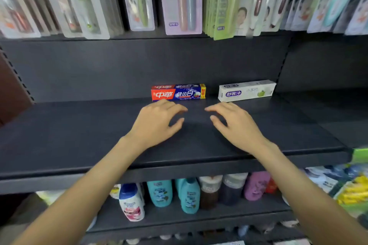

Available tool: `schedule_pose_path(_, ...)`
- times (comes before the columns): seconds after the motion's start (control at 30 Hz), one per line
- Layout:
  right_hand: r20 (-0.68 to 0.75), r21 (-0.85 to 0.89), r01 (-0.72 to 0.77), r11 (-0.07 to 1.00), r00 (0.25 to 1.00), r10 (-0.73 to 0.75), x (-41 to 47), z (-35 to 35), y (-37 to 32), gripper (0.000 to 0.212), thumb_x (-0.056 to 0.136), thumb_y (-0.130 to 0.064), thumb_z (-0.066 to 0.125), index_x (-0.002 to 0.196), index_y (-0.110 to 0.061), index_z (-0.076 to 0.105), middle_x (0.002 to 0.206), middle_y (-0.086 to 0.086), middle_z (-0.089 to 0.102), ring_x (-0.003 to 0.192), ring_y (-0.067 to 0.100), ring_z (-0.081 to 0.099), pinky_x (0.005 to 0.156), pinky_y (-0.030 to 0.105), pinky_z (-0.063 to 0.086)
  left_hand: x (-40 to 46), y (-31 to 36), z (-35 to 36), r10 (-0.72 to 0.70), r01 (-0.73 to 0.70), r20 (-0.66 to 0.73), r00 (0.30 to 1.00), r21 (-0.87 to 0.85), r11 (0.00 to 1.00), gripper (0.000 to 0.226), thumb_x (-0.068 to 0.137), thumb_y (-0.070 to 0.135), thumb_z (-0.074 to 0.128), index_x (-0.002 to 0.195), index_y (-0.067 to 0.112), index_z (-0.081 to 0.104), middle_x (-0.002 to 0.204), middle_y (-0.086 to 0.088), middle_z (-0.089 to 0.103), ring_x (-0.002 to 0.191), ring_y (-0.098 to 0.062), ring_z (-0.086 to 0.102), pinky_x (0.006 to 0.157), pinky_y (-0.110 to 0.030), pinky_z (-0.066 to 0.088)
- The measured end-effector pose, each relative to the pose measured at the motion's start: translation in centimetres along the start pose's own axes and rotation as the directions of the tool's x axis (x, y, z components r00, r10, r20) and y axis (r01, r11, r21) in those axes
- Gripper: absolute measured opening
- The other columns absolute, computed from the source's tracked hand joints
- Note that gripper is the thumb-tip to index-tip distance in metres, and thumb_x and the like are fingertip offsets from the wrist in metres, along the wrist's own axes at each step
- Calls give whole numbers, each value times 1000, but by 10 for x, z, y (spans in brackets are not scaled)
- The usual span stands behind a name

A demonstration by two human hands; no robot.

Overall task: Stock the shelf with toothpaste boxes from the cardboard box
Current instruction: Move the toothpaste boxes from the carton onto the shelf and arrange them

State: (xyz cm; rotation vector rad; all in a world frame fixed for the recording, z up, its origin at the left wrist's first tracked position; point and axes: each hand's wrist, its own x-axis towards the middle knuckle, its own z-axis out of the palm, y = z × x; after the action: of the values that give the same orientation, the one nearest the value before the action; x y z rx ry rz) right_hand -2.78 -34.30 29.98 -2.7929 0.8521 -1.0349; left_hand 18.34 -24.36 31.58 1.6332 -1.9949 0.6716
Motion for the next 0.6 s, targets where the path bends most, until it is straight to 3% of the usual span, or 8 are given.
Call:
schedule_pose_path(0.1,-89,29,14,999,996,-11,-50,-11,-16,30,91,-31,43,110,-22,64,100,-9,66,92,15,59,70,35,52,-22,44,-6,152,-166,-182,971,-66,984,21,87,26,55,100,18,70,83,6,67,80,-14,59,68,-25,47)
schedule_pose_path(0.2,-165,44,25,999,986,-18,-99,-16,-24,27,90,-27,46,103,-20,68,92,-8,69,82,12,62,64,30,51,-44,91,-2,140,-200,-306,942,-172,965,18,86,20,55,87,13,71,70,4,62,66,-16,55,57,-27,46)
schedule_pose_path(0.27,-176,44,45,998,984,-37,-131,-12,-21,25,89,-24,47,98,-18,70,89,-7,71,77,11,62,61,27,50,-64,118,7,107,-185,-292,950,-252,950,19,88,21,53,80,11,68,64,3,58,60,-18,51,52,-31,44)
schedule_pose_path(0.33,-83,45,40,998,996,-36,-167,0,-14,26,88,-25,47,96,-17,70,87,-5,72,73,15,66,55,29,51,-93,143,24,56,-116,-178,983,-348,930,19,88,23,52,80,12,65,64,4,56,61,-17,50,54,-27,45)
schedule_pose_path(0.43,181,57,-57,997,982,46,-229,30,3,23,85,-25,49,96,-21,69,88,-5,72,75,18,68,55,29,52,-150,172,58,-59,133,182,982,-428,894,20,86,33,49,89,19,62,72,9,60,69,-12,54,62,-28,48)
schedule_pose_path(0.5,410,83,-211,974,898,160,-271,52,12,20,86,-23,54,102,-22,67,95,-5,70,85,20,67,64,33,52,-197,183,90,-168,375,488,856,-363,853,30,85,40,47,103,21,62,87,9,65,80,-11,56,72,-32,49)
schedule_pose_path(0.6,687,2,-309,951,692,223,-324,83,18,32,89,-22,58,121,-21,59,119,0,63,108,23,57,85,34,46,-265,196,133,-283,662,788,547,-200,722,43,81,39,59,120,20,57,113,1,63,109,-20,57,90,-35,46)
